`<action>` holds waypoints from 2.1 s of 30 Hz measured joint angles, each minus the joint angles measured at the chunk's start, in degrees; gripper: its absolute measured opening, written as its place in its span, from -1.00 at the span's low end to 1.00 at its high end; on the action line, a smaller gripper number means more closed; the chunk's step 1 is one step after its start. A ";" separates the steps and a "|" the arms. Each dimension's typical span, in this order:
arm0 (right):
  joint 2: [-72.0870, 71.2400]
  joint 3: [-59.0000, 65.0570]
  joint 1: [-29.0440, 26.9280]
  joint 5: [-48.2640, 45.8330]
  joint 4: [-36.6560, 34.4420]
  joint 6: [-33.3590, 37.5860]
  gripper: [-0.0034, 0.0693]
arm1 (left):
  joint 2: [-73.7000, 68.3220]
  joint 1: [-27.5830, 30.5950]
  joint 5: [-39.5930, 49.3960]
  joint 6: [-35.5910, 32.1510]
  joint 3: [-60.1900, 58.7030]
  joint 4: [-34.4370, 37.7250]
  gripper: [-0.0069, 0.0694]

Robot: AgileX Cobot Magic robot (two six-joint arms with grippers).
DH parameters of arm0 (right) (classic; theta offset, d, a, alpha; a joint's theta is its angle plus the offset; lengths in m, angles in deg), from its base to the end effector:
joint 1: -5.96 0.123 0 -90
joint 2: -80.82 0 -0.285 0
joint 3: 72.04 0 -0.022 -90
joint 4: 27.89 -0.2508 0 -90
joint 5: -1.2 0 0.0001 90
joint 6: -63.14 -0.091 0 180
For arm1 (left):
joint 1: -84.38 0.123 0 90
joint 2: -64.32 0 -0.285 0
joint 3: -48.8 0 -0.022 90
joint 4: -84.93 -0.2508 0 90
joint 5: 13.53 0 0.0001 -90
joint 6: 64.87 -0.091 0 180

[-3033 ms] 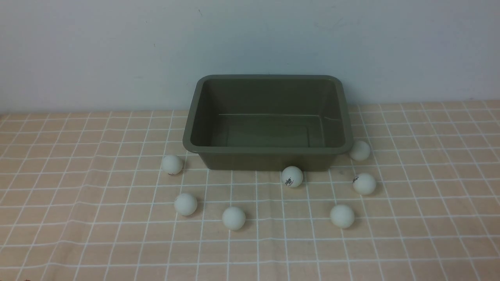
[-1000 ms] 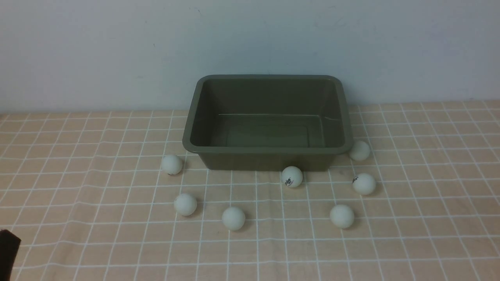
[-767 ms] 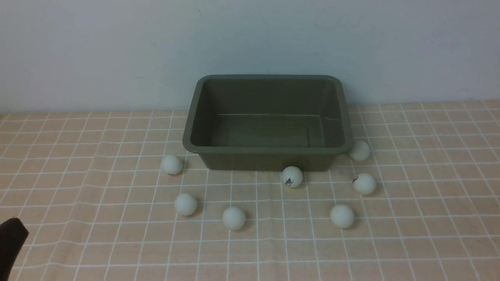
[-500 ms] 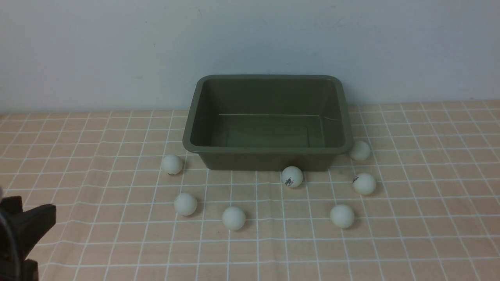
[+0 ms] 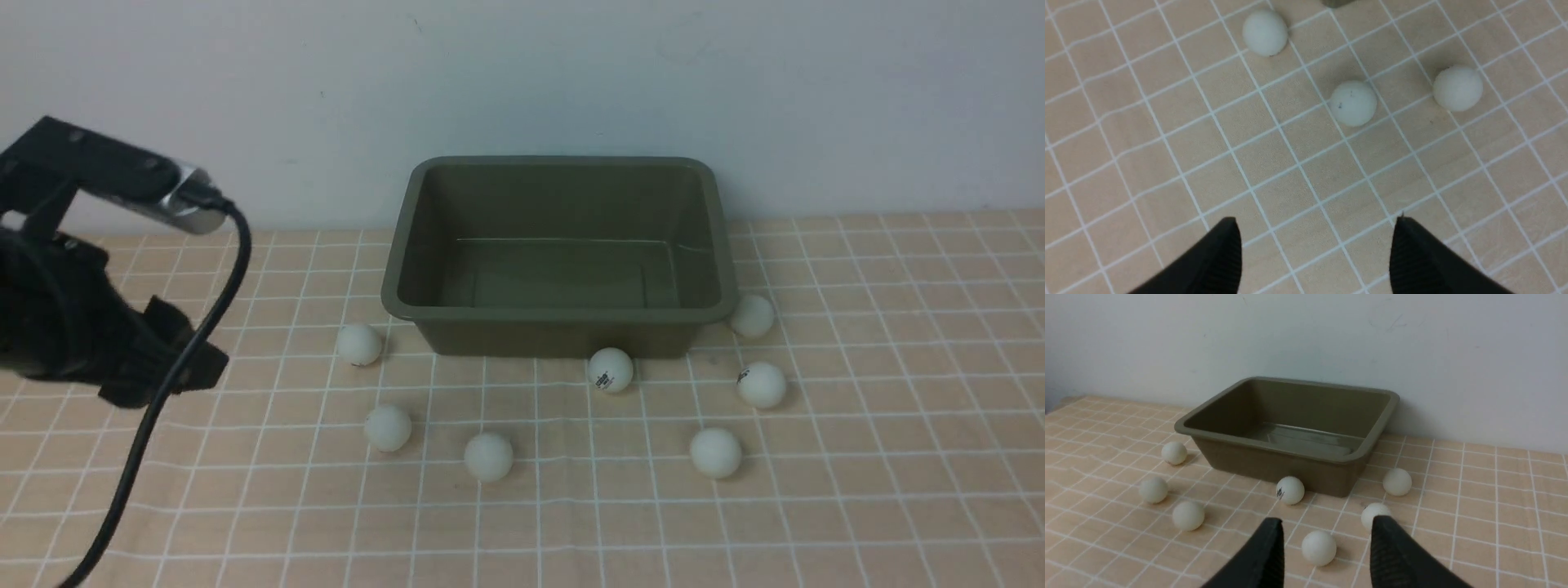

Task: Put the table tennis balls into the box on the light coffee tablecloth.
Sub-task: 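Reach for and grasp a ping pong ball on the table beside the basket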

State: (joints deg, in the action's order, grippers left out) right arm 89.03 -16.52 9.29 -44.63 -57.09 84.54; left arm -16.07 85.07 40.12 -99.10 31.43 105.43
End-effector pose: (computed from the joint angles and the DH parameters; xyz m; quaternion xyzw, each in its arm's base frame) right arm 0.0132 0.0327 0.2713 -0.1310 0.7806 0.1583 0.5903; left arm 0.2483 -0.0227 0.3166 0.2112 0.9323 -0.0844 0.2813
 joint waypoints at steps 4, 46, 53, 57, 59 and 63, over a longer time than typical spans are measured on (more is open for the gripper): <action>0.00 0.00 0.00 -1.36 -0.22 2.37 -0.14 | -8.67 0.00 0.05 -1.48 6.39 -1.29 0.24; 0.00 -0.05 0.00 -2.28 -2.65 3.61 -0.14 | -51.77 -5.39 1.32 -14.60 35.60 -0.99 0.24; 0.00 -0.05 0.00 -2.28 -2.65 3.61 -0.14 | -53.37 -6.19 0.67 -15.71 35.63 -0.90 0.24; 0.00 -0.05 0.00 -2.28 -2.67 3.61 -0.14 | -53.91 -6.19 -1.27 -15.11 35.63 -2.15 0.04; 0.00 -0.05 0.00 -2.28 -2.67 3.61 -0.14 | -53.91 -6.19 -1.83 -14.90 35.63 -3.03 0.02; 0.00 -0.05 0.00 -2.28 -2.73 3.61 -0.14 | -53.07 -6.19 -0.19 -13.49 36.89 -7.23 0.02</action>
State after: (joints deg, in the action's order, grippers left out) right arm 89.03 -16.56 9.29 -46.91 -59.82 88.15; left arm -69.13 78.87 39.93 -112.58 68.32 98.20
